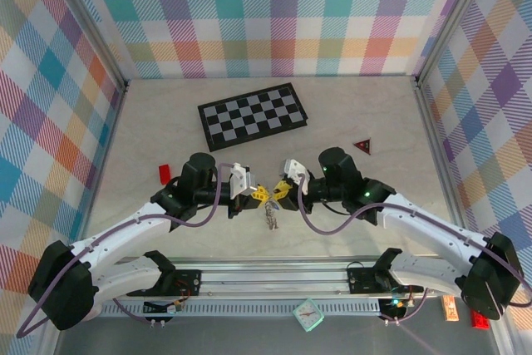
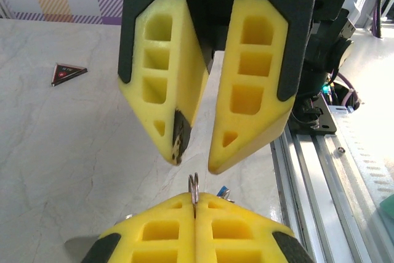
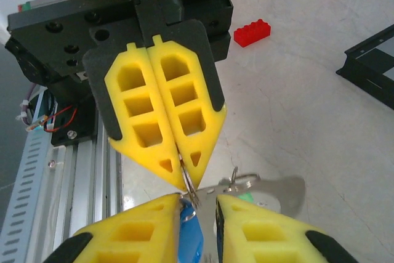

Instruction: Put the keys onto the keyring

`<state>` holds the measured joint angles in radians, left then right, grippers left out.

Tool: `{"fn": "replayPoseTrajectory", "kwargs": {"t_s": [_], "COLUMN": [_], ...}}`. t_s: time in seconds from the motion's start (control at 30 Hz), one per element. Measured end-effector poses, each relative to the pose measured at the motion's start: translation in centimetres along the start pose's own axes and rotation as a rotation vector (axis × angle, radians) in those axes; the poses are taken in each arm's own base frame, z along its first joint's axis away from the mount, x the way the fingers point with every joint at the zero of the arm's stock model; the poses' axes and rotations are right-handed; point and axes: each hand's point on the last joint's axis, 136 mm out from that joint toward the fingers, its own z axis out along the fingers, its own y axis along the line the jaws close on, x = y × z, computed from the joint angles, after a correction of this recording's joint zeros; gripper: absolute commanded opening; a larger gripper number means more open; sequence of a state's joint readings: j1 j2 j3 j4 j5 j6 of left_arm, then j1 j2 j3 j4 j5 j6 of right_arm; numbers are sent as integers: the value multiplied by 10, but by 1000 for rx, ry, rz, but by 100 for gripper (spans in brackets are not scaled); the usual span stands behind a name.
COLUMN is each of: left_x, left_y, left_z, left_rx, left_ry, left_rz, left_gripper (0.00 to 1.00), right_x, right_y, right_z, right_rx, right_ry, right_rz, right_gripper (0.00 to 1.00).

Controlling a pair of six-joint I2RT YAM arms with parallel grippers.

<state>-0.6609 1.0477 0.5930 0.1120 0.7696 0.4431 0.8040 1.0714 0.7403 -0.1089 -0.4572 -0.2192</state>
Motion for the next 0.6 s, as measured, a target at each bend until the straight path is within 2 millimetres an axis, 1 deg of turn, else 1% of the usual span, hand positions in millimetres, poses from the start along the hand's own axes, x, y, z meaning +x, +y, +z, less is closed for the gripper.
{"fn": "replayPoseTrajectory", "kwargs": {"t_s": [0.37, 0.47, 0.53, 0.57, 0.6], "left_x": [-1, 1, 1, 1, 1], "left_y": [0, 1, 1, 2, 2], "left_z": [0, 0, 0, 0, 0], "left_rx": [-4, -7, -11, -14, -16], "left_ry": [-12, -13, -12, -12, -11], "left_rz": [8, 5, 3, 2, 1], "left_gripper": [0, 0, 0, 0, 3], "right_x": [8, 9, 10, 10, 10], "right_y": [0, -1, -2, -2, -2], "right_z": [9, 11, 12, 12, 13], "right_rx": [-25, -29, -30, -32, -32], "right_ry": [6, 5, 5, 5, 6], "right_rz": [32, 34, 38, 41, 39], "right_gripper": [13, 8, 1, 0, 0]}}
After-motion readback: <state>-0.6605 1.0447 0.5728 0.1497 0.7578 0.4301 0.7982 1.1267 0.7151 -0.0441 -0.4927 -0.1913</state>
